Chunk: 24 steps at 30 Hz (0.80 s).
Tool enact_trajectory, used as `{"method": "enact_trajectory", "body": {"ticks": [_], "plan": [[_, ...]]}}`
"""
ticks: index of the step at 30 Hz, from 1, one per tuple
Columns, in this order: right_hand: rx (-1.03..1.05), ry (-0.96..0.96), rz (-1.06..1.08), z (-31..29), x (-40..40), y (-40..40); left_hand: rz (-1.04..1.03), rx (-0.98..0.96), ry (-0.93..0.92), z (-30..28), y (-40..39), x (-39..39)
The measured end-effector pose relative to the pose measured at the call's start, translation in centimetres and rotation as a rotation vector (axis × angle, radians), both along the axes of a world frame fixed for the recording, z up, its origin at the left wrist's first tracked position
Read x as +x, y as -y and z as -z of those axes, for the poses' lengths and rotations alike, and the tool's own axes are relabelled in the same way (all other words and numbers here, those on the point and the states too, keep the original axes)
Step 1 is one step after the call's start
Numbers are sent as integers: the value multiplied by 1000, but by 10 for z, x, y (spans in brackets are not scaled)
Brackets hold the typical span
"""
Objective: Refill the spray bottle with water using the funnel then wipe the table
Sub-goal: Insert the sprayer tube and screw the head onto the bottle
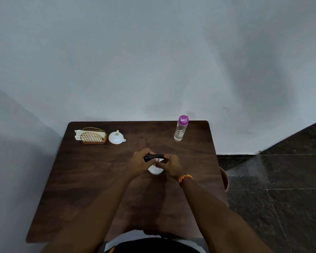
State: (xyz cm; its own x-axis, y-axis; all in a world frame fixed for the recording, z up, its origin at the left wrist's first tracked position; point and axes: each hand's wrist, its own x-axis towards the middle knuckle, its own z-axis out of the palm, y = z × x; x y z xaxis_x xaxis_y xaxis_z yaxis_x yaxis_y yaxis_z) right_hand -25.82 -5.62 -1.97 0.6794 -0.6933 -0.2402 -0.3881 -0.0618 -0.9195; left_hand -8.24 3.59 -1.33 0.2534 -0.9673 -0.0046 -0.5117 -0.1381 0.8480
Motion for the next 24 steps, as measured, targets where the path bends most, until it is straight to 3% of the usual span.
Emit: {"method": "enact_trajectory", "body": {"ticks": [6,12,24], "plan": [[-28,-6,34,8,9,-2,-13,-72,61,2,2,0],[90,86,50,11,5,-5,-2,-115,139,11,7,5],[59,56,53,17,11,-5,18,-104,140,15,7,6]]}}
